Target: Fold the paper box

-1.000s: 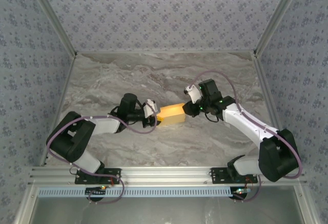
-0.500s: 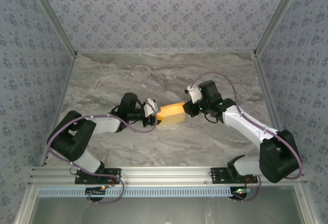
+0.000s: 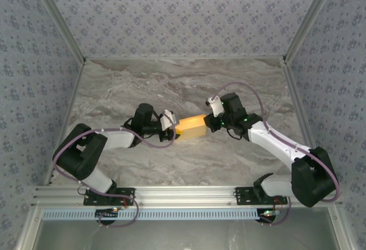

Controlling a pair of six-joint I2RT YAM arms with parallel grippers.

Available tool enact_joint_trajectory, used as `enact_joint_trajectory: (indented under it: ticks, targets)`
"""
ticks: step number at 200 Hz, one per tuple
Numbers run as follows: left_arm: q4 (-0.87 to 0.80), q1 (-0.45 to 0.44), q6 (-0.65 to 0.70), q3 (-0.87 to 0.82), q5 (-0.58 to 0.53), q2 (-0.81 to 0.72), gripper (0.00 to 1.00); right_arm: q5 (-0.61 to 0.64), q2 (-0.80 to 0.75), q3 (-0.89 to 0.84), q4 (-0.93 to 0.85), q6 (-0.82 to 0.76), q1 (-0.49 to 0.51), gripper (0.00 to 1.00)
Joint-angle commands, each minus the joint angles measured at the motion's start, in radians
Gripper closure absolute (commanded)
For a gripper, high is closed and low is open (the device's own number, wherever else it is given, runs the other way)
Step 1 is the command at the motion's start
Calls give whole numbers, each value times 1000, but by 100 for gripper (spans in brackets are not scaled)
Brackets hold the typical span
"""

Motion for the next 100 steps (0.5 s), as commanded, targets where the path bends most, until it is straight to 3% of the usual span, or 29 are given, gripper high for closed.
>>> enact_joint_trajectory:
  ticks: [1, 36, 100]
  targets:
    - [-40, -11, 14, 15, -20, 0, 54, 9, 3, -14, -23, 60, 78, 88]
    - [-64, -13, 29, 22, -27, 3, 55, 119, -16, -18, 14, 170, 134, 90]
    - [-72, -12, 35, 33, -22, 14, 56, 186, 23, 46, -74, 310, 146, 91]
